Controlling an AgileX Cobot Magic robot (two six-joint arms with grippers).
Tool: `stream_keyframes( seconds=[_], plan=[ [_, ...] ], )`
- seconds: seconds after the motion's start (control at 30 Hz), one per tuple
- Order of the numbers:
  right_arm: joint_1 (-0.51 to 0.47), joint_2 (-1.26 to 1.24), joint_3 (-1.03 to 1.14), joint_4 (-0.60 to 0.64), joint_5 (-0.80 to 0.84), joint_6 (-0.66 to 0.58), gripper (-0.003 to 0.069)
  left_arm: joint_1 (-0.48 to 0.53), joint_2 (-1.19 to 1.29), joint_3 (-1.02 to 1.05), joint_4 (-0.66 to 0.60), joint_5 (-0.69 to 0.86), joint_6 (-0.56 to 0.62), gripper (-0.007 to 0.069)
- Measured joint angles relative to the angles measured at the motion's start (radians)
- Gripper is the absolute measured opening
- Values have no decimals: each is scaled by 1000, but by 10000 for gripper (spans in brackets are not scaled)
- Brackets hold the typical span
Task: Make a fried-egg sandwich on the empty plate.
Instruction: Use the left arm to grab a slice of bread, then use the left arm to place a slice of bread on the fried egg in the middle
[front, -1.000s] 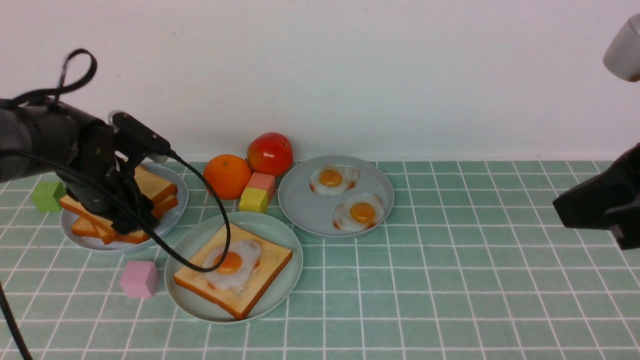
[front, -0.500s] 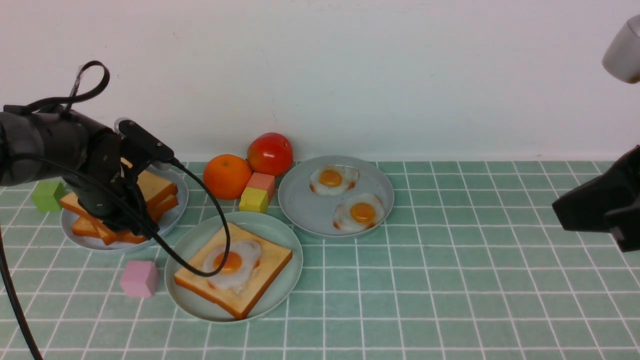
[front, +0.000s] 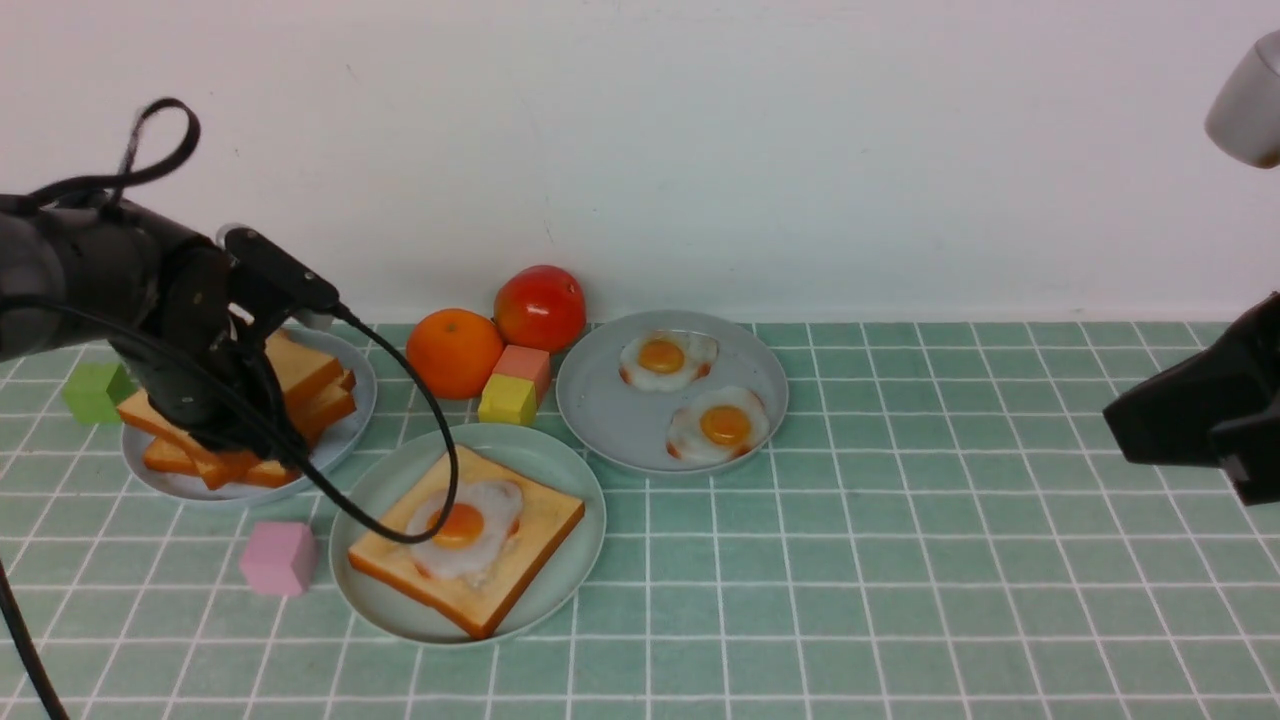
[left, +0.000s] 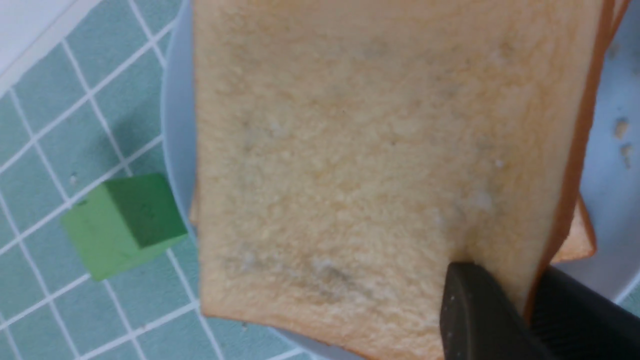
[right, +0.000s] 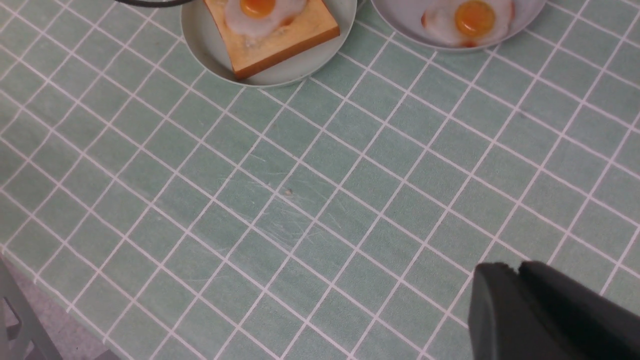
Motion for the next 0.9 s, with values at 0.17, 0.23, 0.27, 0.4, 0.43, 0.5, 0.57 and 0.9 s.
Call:
stream_keyframes(
  seconds=[0.17,0.23,0.27,0.4,0.43,0.5,0.57,0.9],
  plan=[
    [0,0,0,0,0,0,77,-2,-55,2,-22,16,0,89],
    [0,0,0,0,0,0,78,-9,-81,4,-30,32,-1,86],
    [0,0,0,0,0,0,78,-12,-88,4,-30,39,-1,86],
    [0,0,0,0,0,0,83,-99,-182,10,-60,130,-73,85],
    [0,0,0,0,0,0,85,-165,-227,24,-63,158,-126,83],
    [0,0,0,0,1,0,85,-224,-250,43,-63,170,-157,81],
    [0,0,0,0,4,0,85,-338,-281,79,-54,183,-210,81],
    [0,0,0,0,26,0,87,-566,-183,128,115,187,-427,81]
  ],
)
